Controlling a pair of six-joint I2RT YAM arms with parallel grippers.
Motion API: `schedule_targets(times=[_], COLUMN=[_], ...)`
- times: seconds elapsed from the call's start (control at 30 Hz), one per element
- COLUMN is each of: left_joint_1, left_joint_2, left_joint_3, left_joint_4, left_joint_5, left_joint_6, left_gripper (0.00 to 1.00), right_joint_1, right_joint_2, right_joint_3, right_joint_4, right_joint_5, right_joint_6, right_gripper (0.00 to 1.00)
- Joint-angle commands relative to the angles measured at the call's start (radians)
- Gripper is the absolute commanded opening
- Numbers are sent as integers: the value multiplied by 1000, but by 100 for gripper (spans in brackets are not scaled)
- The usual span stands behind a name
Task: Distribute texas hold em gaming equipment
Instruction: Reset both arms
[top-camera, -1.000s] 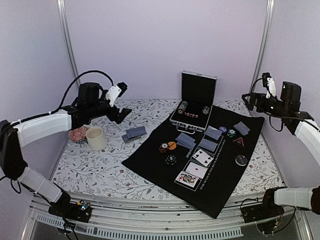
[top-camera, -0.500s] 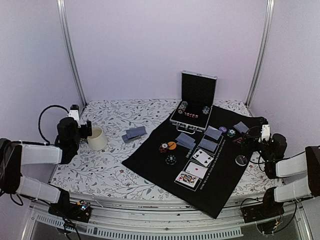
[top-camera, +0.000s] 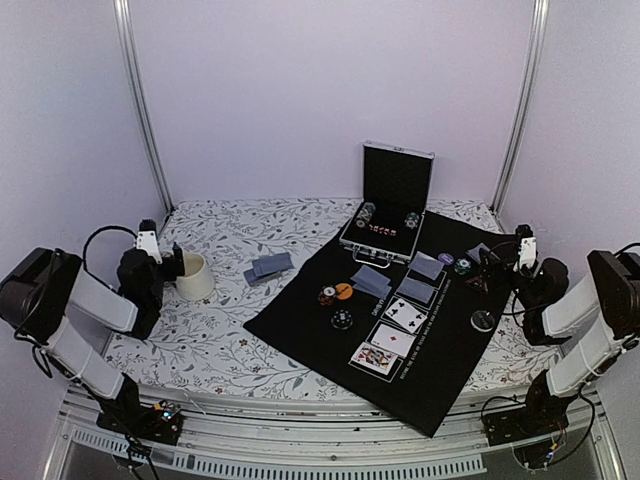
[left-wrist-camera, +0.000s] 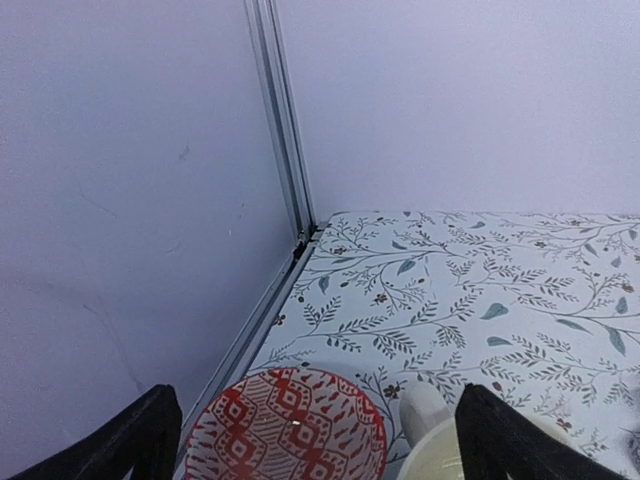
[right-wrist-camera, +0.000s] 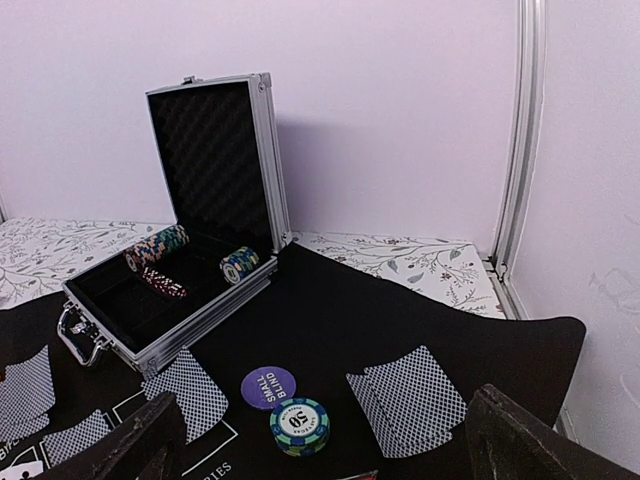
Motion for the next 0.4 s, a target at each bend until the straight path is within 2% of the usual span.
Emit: schedule_targets(times=[0.0,0.07,0.13,0.2,0.27,0.37], left_joint_1=[62,64,59,64,70,80], left_joint_2=[-19,57,7,40,16,30], left_joint_3=[-76,-127,-100,-97,-84,-84], left_joint_4=[160,354,207,269,193,219], left_joint_5=[167,199,224,202,207,208], left_joint_6=[-56,-8,-29,-13,-42,-43], left_gripper=[98,98,98,98,98,98], right_joint_1=[-3,-2,-4,-3,-2,-3], right_joint_2=[3,3,2,4,5,4], right_joint_3=[13,11,13,13,13,13], right_joint_4=[20,19,18,18,20,19], right_joint_5=[6,5,6,6,5,6], right_joint_6=[0,0,0,0,0,0], right_gripper=[99,99,99,99,99,99])
